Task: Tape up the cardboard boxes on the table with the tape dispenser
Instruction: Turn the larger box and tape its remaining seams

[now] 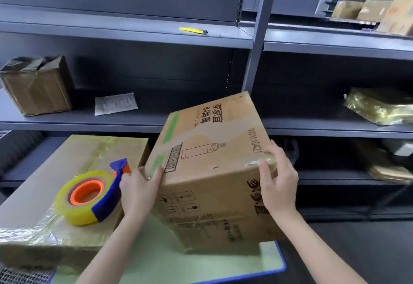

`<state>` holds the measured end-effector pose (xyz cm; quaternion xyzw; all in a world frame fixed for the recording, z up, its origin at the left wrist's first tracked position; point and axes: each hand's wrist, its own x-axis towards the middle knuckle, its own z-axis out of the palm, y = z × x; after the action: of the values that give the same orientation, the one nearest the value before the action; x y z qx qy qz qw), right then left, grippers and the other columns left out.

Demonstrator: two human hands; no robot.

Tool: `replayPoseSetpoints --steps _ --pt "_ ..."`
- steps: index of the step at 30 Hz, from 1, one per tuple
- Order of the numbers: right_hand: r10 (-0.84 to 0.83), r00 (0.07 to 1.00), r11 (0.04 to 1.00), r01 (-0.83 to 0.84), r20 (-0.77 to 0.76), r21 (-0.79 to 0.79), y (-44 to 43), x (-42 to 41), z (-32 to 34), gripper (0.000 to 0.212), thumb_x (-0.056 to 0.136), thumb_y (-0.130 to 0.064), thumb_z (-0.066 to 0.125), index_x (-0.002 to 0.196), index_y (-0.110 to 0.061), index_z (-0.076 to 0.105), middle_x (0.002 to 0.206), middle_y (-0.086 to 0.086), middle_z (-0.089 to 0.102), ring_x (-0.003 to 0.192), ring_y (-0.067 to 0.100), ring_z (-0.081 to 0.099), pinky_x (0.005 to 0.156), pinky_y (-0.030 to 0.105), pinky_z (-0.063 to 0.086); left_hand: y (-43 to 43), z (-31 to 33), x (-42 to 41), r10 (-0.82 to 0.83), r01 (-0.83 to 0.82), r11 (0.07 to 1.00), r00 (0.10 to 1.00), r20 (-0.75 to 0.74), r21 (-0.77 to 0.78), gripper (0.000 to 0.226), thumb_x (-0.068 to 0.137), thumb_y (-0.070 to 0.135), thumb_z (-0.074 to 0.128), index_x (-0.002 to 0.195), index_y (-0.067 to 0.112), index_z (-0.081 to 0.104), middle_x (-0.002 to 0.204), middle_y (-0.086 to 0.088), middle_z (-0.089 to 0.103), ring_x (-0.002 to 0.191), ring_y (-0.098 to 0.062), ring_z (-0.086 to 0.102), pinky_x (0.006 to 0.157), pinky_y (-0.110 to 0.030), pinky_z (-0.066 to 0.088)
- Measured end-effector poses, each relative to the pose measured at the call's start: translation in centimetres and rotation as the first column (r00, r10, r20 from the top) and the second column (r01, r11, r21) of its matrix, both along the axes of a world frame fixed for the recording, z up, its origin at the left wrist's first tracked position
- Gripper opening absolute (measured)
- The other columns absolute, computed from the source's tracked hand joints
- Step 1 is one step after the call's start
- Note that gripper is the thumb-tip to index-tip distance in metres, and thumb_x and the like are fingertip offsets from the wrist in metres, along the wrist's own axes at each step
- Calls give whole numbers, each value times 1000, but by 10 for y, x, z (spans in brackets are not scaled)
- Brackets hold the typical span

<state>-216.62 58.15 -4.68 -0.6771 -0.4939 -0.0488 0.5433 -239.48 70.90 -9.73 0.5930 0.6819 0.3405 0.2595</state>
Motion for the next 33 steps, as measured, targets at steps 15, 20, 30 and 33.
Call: replayPoseSetpoints --steps 15,20,30,33 --pt "-278 958 852 211 -71 -479 6 -3 -38 40 95 -24 50 135 -20 53 146 1 43 123 26 52 94 38 43 -32 -14 -14 -167 131 985 900 402 115 31 95 27 52 123 16 50 117 3 57 110 -15 53 90 -35 45" --pt "-383 893 878 273 -237 -393 -2 6 -39 32 91 -22 56 121 -18 65 134 0 57 117 25 56 97 40 44 -37 10 -5 -243 144 952 895 375 271 53 81 50 51 122 16 56 116 -1 64 109 -17 58 92 -40 47" --pt "-440 547 889 152 -713 -432 -24 36 -96 33 96 -22 42 122 -29 62 116 -3 64 104 22 58 96 46 47 -67 84 42 -616 597 596 769 -172 537 47 90 40 35 122 14 58 124 13 57 110 -4 54 87 -7 34" --pt "-480 419 867 92 -771 -490 -22 50 -103 35 96 -21 39 123 -27 61 115 1 64 105 26 58 97 45 46 -67 85 52 -741 716 522 650 -170 465 46 91 37 33 128 19 54 137 14 48 124 1 45 102 -18 35"
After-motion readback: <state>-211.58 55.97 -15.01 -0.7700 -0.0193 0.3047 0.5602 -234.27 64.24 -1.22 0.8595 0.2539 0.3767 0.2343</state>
